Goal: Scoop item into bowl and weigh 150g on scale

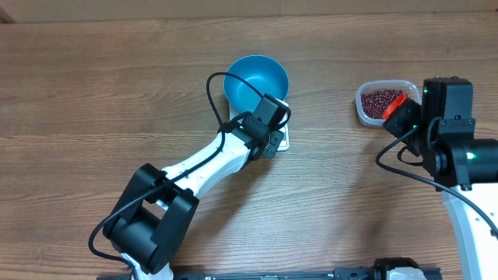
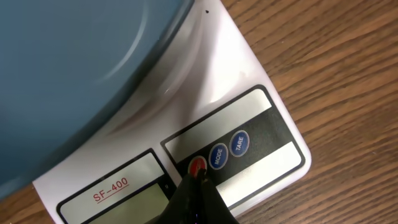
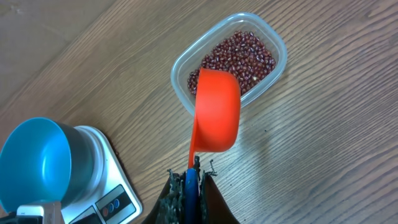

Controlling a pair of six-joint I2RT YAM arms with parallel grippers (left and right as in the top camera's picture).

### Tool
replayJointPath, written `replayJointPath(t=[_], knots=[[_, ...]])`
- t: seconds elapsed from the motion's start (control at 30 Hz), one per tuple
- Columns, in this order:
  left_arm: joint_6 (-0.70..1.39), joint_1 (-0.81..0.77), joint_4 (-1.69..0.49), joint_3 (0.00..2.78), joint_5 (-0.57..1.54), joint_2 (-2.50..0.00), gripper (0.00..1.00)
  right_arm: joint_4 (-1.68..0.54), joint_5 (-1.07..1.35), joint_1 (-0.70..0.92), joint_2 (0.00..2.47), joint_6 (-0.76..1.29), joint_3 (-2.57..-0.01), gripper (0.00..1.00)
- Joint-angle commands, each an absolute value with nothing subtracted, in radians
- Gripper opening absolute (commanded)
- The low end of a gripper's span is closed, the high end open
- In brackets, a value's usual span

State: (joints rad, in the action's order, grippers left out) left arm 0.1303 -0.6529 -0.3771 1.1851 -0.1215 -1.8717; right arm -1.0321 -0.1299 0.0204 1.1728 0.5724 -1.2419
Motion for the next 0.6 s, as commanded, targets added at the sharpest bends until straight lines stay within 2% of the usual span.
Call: replayJointPath(t=[0.0, 0.57], knots=[[0.119, -0.651, -0.376, 1.180, -0.106, -1.909, 0.04, -1.026, -0.130, 0.022, 1.175, 0.577, -1.267, 0.04], [0.112, -0.656, -0.342, 1.180, -0.137, -1.954, 0.04, -1.022, -0.130, 0.022, 1.175, 0.577, -1.267, 0.04]])
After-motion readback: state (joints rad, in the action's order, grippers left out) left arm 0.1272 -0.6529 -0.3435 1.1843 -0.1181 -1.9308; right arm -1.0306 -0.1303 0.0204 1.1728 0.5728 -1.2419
